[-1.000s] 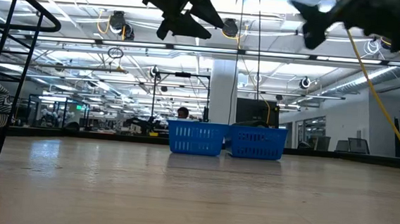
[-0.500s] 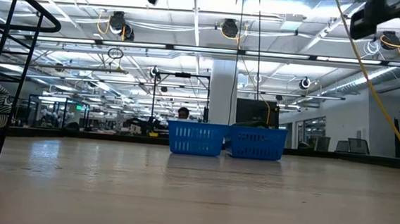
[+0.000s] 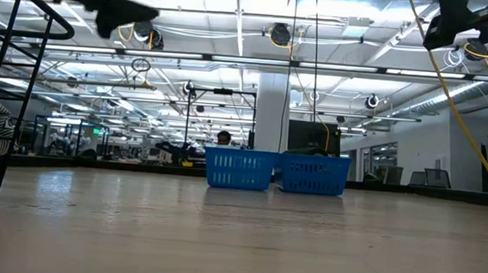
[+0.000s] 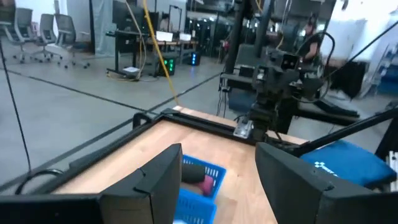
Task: Pick & place medical supplies in basket/bin
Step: Return to Home Position
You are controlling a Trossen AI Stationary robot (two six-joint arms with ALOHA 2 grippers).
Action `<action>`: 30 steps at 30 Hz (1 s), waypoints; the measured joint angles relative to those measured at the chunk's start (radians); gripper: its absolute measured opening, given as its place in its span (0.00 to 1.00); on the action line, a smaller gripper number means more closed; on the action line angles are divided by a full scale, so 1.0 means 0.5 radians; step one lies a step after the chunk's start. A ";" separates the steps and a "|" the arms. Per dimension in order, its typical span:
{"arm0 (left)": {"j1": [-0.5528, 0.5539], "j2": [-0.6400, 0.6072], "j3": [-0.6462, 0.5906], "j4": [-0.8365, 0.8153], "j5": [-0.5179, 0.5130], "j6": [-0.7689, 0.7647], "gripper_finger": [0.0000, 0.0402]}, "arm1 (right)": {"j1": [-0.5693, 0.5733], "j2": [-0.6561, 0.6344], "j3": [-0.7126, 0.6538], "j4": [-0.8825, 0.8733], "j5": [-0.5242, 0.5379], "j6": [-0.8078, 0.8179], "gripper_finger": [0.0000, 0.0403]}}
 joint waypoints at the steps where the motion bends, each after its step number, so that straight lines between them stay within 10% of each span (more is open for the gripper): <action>1: -0.001 -0.082 -0.101 0.043 -0.001 -0.027 0.53 | -0.007 -0.001 -0.001 0.004 0.003 -0.042 0.71; 17: -0.055 -1.271 -0.631 -0.392 -0.016 0.079 0.53 | -0.017 -0.001 -0.003 -0.003 0.324 -0.258 0.71; 30: -0.055 -1.380 -0.814 -0.470 0.053 0.087 0.53 | -0.017 0.000 -0.003 -0.440 0.789 -0.334 0.69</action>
